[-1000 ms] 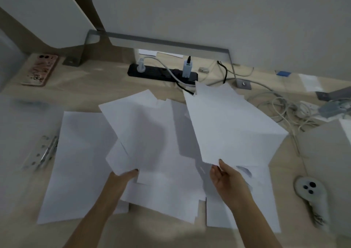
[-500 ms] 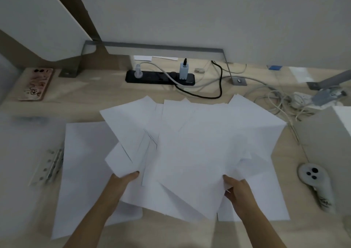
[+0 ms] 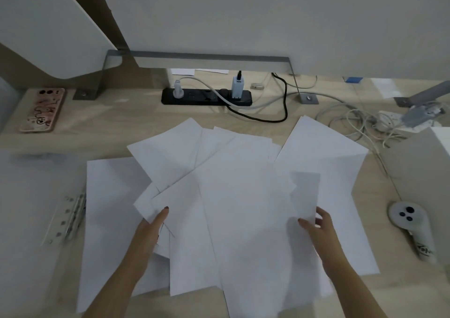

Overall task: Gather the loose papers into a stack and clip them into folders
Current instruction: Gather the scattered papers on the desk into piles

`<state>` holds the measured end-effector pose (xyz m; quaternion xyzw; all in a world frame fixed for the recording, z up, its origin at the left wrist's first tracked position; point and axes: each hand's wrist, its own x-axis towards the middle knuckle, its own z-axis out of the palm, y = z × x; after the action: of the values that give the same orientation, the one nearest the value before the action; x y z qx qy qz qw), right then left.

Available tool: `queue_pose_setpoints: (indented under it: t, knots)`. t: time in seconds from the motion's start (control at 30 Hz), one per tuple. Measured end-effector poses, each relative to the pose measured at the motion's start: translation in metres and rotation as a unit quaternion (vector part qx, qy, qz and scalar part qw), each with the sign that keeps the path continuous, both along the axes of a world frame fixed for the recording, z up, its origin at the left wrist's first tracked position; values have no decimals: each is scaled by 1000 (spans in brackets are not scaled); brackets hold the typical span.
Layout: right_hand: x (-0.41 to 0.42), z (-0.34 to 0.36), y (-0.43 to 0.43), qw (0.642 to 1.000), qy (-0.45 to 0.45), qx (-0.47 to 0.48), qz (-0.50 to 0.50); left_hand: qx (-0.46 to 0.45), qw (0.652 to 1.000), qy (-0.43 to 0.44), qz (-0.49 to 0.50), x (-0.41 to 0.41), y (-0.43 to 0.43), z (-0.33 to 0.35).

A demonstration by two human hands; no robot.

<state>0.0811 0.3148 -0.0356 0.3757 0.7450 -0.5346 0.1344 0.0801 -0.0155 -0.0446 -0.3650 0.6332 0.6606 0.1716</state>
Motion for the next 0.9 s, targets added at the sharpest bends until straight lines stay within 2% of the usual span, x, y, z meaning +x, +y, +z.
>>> queue_pose_setpoints:
  t: [0.07,0.13,0.17,0.23,0.37,0.47,0.5,0.63,0.7,0.8,0.9]
  knots:
    - [-1,-2,-12,990,19,131,49,-51,998,26,-1,0,-1,-3]
    - [1,-4,-23,949,20,288,123,-76,995,60,5,0,-2,-4]
    - [2,-5,-28,933,14,324,159,-85,994,72,12,-1,-2,-6]
    - [1,-7,-35,933,-37,302,191,-112,990,79,27,-1,-5,-9]
    - [-3,-11,-39,950,-113,243,157,-186,980,75,18,-6,-13,-15]
    - [-8,-12,-38,960,-158,183,143,-350,934,65,-21,-11,-17,-10]
    - [-10,-13,-38,966,-153,156,135,-376,922,78,-46,-14,-18,-9]
    - [-12,-8,-49,996,-89,12,15,-307,921,110,-212,-39,-16,-18]
    - [-12,-5,-54,996,-81,-25,-24,-316,899,101,-286,-50,-12,-20]
    - [-8,-7,-51,997,-65,-16,-42,-362,867,73,-335,-64,-8,-18]
    - [-2,-8,-47,997,-50,65,10,-377,859,47,-343,-70,-5,-15]
